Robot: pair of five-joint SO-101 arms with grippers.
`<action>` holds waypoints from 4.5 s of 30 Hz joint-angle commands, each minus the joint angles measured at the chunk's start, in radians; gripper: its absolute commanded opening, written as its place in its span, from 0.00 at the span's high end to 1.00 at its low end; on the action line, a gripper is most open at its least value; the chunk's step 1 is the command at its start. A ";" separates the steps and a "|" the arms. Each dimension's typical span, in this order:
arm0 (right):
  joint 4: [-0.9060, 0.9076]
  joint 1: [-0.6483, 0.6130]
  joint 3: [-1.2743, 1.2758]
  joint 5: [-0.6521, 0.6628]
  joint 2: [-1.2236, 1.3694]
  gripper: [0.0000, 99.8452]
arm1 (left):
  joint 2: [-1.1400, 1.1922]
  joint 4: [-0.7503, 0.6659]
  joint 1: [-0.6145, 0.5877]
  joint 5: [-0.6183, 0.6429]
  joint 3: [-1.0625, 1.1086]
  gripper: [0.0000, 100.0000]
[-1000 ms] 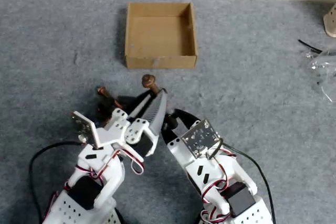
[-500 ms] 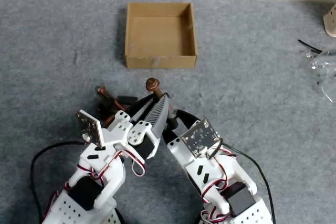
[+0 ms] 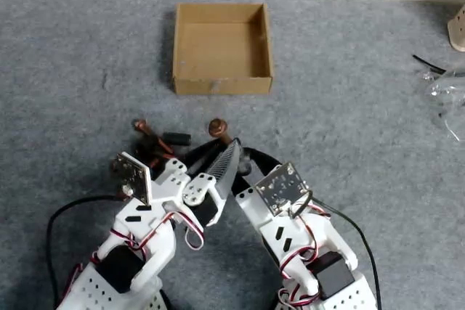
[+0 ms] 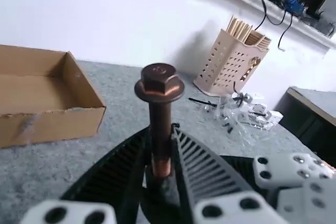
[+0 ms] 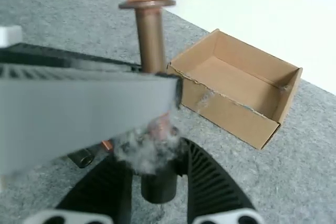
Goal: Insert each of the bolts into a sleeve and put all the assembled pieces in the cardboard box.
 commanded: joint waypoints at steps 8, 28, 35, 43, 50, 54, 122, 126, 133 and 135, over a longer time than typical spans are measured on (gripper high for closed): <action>-0.044 -0.030 -0.018 0.009 -0.015 1.00 | -0.005 0.003 0.047 0.006 0.015 0.99; -0.038 0.035 0.004 0.008 -0.015 1.00 | -0.005 0.002 0.053 -0.002 0.053 0.95; -0.042 0.035 0.030 0.008 -0.015 1.00 | -0.005 0.003 0.058 0.005 0.061 0.69; -0.044 0.036 0.036 0.008 -0.015 1.00 | -0.005 0.003 0.050 0.005 0.059 0.67; -0.044 0.036 0.036 0.008 -0.015 1.00 | -0.005 0.002 -0.045 0.006 0.025 0.67; -0.044 0.036 0.036 0.008 -0.015 1.00 | -0.005 0.002 -0.117 0.006 0.004 0.67; -0.159 0.176 -1.047 -0.044 1.346 1.00 | 0.004 0.098 -0.588 -0.322 0.031 0.99; -0.154 0.211 -1.362 -0.046 1.658 1.00 | 0.004 0.098 -0.587 -0.322 0.031 0.99; -0.153 0.341 -1.811 -0.048 2.130 1.00 | -0.001 0.098 -0.584 -0.322 0.031 0.99; -0.153 0.361 -1.890 -0.048 2.239 1.00 | -0.004 0.098 -0.584 -0.322 0.031 0.99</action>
